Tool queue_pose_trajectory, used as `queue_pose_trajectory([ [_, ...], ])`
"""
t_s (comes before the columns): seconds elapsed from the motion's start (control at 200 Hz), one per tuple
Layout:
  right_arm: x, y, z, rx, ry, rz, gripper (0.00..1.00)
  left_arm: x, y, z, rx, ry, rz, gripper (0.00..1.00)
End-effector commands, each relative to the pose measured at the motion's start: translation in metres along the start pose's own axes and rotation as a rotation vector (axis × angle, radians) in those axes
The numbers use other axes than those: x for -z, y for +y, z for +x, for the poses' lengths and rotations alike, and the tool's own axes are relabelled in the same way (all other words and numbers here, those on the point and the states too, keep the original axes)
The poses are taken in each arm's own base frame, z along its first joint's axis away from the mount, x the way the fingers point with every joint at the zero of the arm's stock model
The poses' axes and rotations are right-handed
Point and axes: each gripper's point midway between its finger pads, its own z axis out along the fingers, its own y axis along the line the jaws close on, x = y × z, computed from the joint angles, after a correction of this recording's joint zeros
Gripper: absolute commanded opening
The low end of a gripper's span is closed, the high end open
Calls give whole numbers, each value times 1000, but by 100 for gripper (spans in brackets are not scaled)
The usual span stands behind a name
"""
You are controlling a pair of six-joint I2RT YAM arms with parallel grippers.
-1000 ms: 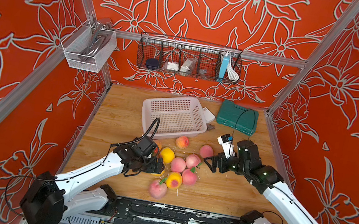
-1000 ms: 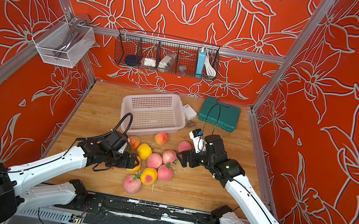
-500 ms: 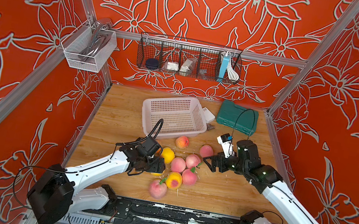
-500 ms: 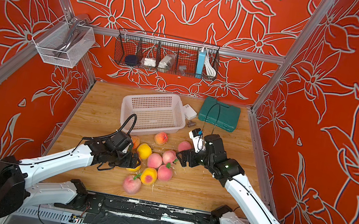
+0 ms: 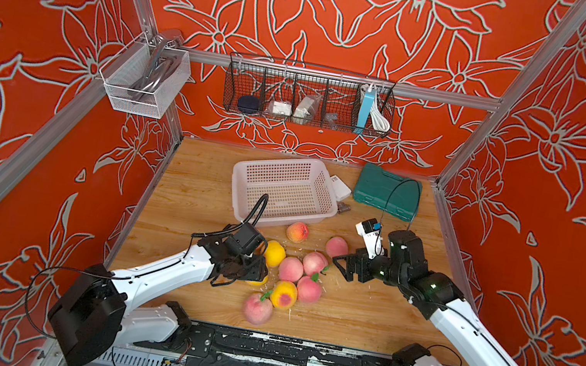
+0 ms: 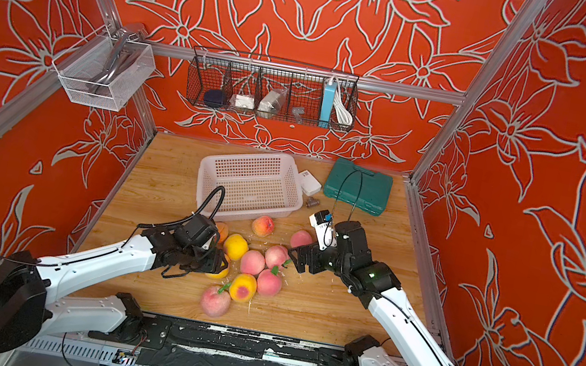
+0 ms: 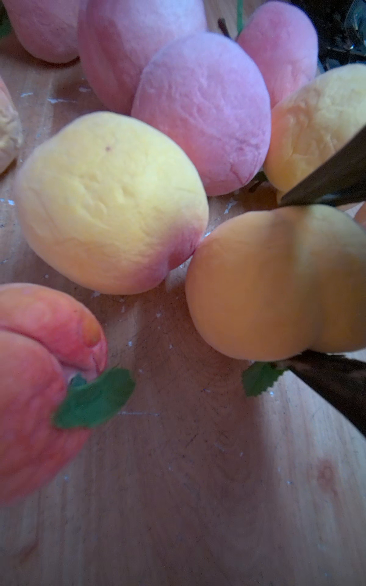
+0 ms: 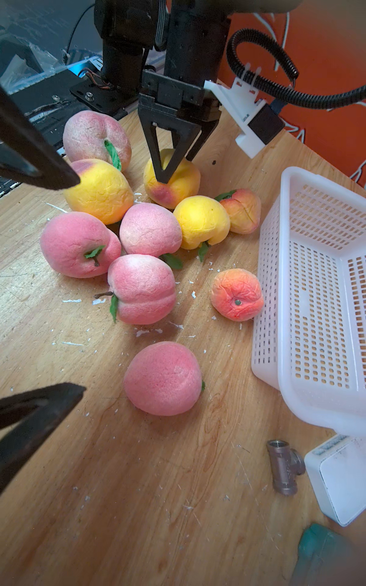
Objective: Put the peaches into the basket
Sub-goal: Pick up the peach from the center of the board.
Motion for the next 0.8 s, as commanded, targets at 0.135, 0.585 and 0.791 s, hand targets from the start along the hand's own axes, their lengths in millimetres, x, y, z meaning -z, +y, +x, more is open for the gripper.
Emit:
queue_pose_trajectory([
  [0.135, 0, -1, 0, 2, -9, 7, 98, 6, 2, 0, 2, -16, -13, 54],
  [0.585, 1, 15, -9, 77, -16, -78, 98, 60, -28, -13, 1, -95, 142, 51],
  [0.791, 18, 48, -31, 152, -129, -232, 99, 87, -67, -31, 28, -161, 331, 51],
])
